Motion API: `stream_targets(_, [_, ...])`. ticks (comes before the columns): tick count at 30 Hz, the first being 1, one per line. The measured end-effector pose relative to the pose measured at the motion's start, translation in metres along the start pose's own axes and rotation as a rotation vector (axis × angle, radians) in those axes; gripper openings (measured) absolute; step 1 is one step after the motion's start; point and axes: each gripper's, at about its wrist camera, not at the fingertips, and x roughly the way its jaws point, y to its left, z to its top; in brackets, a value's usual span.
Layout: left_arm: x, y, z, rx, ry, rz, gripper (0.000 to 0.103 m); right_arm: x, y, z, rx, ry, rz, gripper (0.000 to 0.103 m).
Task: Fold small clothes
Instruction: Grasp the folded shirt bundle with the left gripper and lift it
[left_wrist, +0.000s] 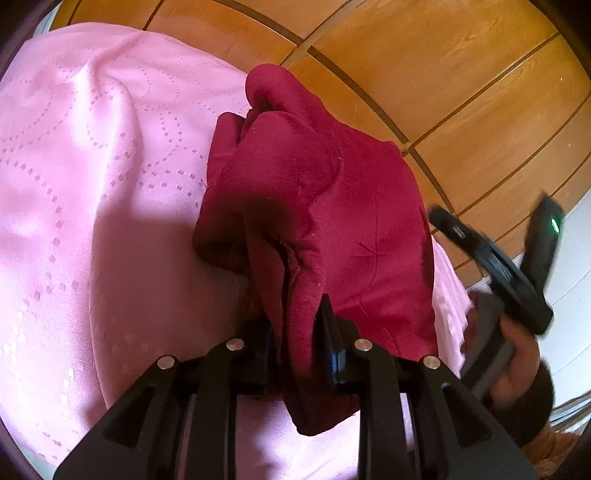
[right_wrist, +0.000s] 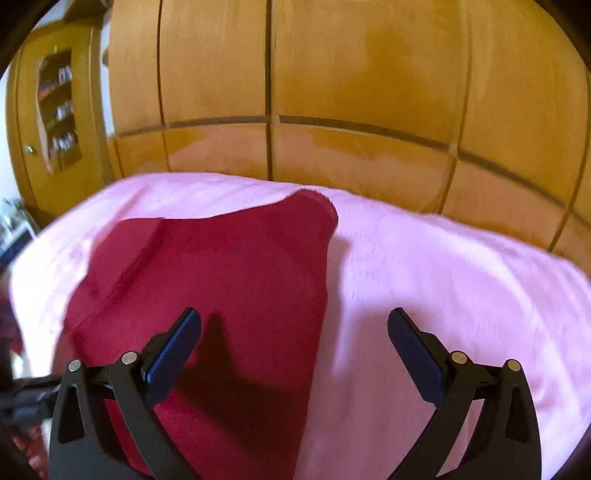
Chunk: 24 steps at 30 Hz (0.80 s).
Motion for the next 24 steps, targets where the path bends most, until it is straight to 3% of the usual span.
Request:
stream_targets(5, [0.002,-0.011,0.001,0.069,0.008,0.038,0.028,0.068,-0.002,-0.003,-0.057,0.108,-0.154,0.100])
stream_targets(10, [0.006,-0.021,0.001,0.121,0.000,0.082,0.029,0.077,-0.025,-0.013,0.081,0.087,-0.040,0.100])
stream_targets(20, [0.010,-0.029,0.001,0.110,-0.006,0.117,0.031,0.062,-0.026,-0.017,0.106,0.036,-0.013,0.100])
stream_targets(22, [0.006,-0.032,0.000,0.124,-0.010,0.138,0.036,0.047,-0.026,-0.020,0.122,0.009,-0.018,0.100])
stream_targets(24, [0.002,-0.041,0.000,0.146,-0.017,0.163,0.048,0.030,-0.025,-0.026,0.132,-0.025,-0.028,0.100])
